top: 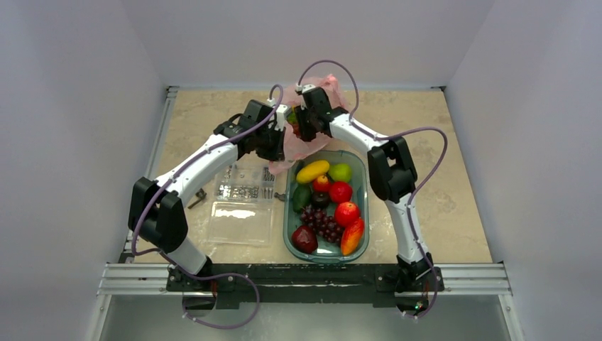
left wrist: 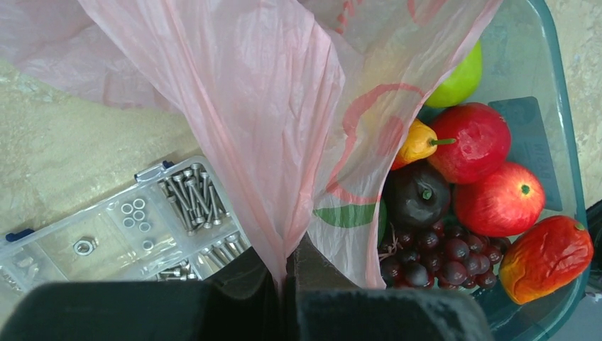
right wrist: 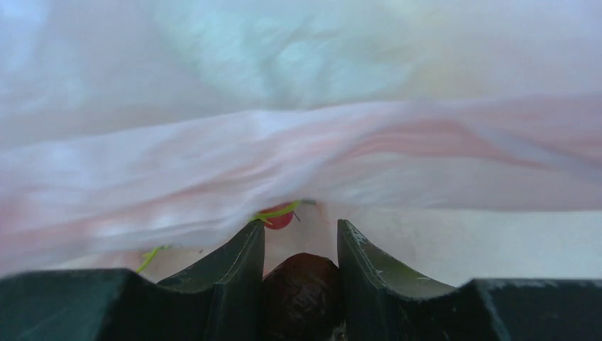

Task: Take the fake fruits out of the plastic bag

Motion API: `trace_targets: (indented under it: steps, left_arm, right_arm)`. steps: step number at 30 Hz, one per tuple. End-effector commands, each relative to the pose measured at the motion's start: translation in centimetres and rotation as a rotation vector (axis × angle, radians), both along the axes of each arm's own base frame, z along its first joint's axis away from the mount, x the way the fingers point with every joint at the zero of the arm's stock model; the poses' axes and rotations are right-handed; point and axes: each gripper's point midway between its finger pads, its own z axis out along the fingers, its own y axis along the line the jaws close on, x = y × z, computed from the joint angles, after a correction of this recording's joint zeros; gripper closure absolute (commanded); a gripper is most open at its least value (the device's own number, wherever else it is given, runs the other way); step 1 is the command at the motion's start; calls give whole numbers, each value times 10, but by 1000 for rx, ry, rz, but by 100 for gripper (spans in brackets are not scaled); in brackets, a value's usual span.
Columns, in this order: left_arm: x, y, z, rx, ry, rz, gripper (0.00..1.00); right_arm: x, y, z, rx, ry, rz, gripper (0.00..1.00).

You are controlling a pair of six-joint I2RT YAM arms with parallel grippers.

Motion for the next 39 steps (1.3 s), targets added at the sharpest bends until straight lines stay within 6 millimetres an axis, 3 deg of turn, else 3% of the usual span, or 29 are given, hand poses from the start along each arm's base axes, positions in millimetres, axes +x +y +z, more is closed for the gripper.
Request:
trace_targets:
  steps: [1,5,11,16,21,26,32,39]
  left_arm:
    - [6,10,12,29,-55,34,100]
    - [6,9,9,32,-47,36,100]
    - [6,8,4,33,-30,33,100]
    - [5,3,5,11,-26,22,100]
    - [3,0,8,-13,-19,15,100]
    - [2,-2,6,-17,-12,12,100]
    - [4,1,2,3,-8,16,100]
    - [5,3,1,20,-15,19,100]
  right_arm:
    - [33,-8,93,116,-212,-93,97]
    - [38,-10,114,177,-256,-106,100]
    - [32,4,136,275,-266,-53,100]
    - [16,6,159,324,-262,-23,100]
    - [-14,6,176,367,-214,23,100]
    - [-54,-3,194,372,-173,72,100]
    - [-113,-19,199,318,-124,90,100]
    - [-207,-28,162,213,13,129,100]
